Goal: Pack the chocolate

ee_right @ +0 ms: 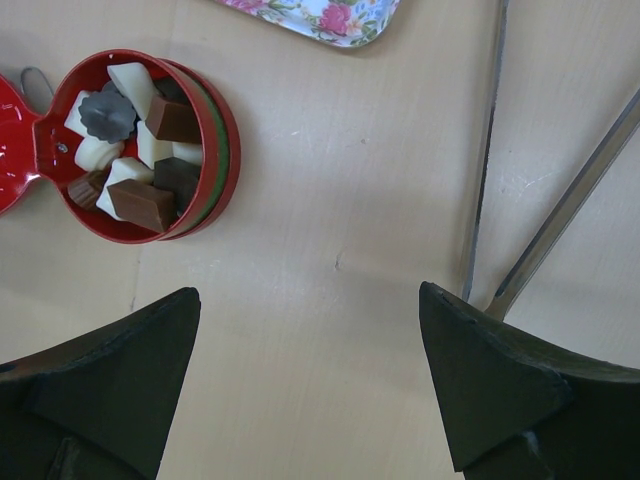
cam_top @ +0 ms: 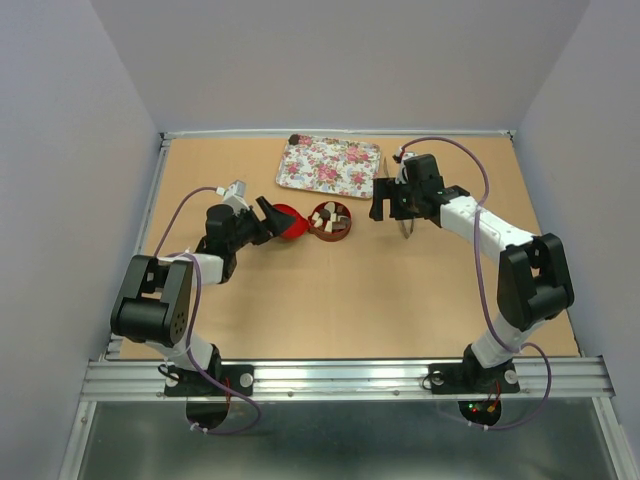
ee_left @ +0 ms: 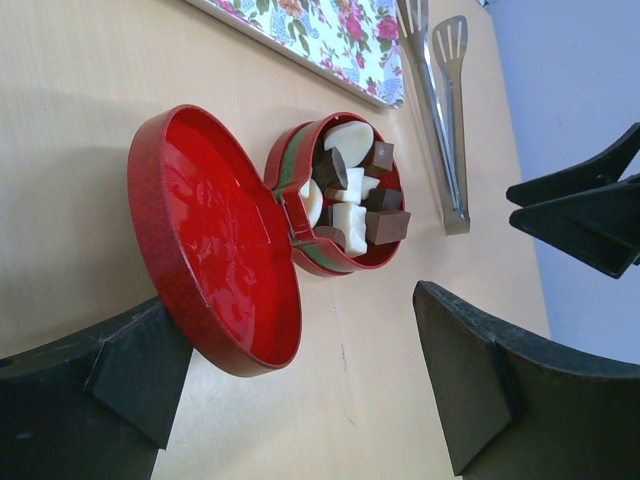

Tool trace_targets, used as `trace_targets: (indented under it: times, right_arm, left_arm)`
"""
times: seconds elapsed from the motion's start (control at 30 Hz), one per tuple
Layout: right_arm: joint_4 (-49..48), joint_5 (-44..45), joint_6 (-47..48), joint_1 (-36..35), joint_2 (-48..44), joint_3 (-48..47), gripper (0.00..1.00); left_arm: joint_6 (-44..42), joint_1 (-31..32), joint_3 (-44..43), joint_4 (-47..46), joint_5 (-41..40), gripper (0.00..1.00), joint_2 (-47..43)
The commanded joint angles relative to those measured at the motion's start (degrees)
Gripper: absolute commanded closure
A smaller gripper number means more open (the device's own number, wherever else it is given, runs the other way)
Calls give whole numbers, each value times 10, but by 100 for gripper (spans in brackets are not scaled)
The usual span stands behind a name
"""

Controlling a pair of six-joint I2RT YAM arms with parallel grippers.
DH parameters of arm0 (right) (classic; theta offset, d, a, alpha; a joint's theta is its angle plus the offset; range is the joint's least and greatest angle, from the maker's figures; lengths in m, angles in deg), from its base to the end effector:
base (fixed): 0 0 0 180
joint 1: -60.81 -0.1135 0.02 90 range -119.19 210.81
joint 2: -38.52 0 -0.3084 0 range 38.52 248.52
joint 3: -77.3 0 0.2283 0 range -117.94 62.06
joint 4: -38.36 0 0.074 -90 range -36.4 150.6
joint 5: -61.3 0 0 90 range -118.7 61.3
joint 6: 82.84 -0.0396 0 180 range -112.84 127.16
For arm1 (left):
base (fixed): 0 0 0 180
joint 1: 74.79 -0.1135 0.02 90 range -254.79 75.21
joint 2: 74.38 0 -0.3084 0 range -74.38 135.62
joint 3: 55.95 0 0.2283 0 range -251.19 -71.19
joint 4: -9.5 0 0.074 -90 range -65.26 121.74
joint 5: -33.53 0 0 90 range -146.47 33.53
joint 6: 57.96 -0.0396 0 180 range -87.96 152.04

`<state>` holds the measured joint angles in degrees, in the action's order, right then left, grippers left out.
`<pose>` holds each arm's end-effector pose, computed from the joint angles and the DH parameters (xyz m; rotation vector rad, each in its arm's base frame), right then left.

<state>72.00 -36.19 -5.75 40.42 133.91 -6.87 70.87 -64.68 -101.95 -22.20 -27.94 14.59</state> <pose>0.3293 0.1279 0.2962 -0.2205 2.3779 0.4340 0.2804 -0.0692 0.2450 -0.0840 1.8650 -1.0440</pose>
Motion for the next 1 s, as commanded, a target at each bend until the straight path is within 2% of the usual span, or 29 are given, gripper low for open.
trace_targets:
  times: [0.0, 0.4, 0.97]
  right_arm:
    - [-26, -3, 0, -2, 7, -5, 5]
    - [-25, -1, 2, -3, -5, 1, 5]
    - [-25, 6, 10, -2, -19, 19, 5]
  left_arm:
    - [-15, 5, -23, -29, 28, 2, -21]
    - [-22, 40, -52, -30, 26, 2, -22]
    - [-25, 103, -102, -30, 22, 2, 20]
